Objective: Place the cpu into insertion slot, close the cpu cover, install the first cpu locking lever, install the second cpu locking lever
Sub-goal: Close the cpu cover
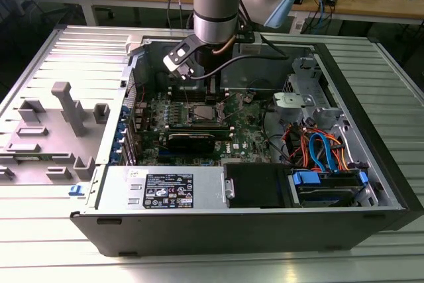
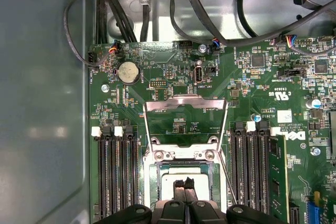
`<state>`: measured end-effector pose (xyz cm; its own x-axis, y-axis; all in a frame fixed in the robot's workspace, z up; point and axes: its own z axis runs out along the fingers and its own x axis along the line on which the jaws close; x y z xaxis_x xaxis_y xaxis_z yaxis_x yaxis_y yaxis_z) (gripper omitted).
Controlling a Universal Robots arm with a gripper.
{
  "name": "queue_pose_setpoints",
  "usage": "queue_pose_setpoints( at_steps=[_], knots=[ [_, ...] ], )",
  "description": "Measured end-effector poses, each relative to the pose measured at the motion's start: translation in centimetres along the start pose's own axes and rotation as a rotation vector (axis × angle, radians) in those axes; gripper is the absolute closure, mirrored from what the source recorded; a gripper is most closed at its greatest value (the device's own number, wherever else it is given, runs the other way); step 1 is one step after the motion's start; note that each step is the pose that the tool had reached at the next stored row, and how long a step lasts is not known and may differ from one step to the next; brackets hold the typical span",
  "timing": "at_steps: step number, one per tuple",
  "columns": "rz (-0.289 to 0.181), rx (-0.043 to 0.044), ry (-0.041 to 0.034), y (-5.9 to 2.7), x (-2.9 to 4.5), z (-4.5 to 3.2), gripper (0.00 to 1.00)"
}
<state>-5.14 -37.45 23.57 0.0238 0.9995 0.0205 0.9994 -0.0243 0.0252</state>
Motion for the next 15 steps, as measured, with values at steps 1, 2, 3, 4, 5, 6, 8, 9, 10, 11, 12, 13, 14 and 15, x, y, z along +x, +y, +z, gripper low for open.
queue_pose_setpoints(
  at_steps=[1, 2, 3, 4, 5, 6, 8, 9, 10, 11, 12, 13, 14, 15],
  knots=[
    [0.000, 0.0000, 0.0000, 0.00, 0.00, -0.01, 0.89],
    [0.000, 0.0000, 0.0000, 0.00, 0.00, -0.03, 0.89],
    [0.000, 0.0000, 0.0000, 0.00, 0.00, -0.04, 0.89],
    [0.000, 0.0000, -0.0001, 0.00, 0.00, -0.07, 0.89],
    [0.000, 0.0001, -0.0002, 0.00, 0.00, -0.10, 0.89],
    [0.000, 0.0001, -0.0003, 0.00, 0.00, -0.14, 0.89],
    [0.000, 0.0001, -0.0001, 0.01, 0.01, -0.35, 0.89],
    [0.000, 0.0000, -0.0001, 0.01, 0.01, -0.40, 0.89],
    [0.000, 0.0000, -0.0001, 0.02, 0.02, -0.50, 0.89],
    [0.000, -0.0002, -0.0001, 0.02, 0.02, -0.57, 0.89],
    [0.000, -0.0001, -0.0001, 0.02, 0.02, -0.62, 0.89],
    [0.000, -0.0003, 0.0002, 0.02, 0.03, -0.63, 0.89],
    [0.000, -0.0002, -0.0001, 0.02, 0.03, -0.72, 0.89],
    [-0.001, -0.0004, 0.0004, 0.02, 0.03, -0.76, 0.89]
  ],
)
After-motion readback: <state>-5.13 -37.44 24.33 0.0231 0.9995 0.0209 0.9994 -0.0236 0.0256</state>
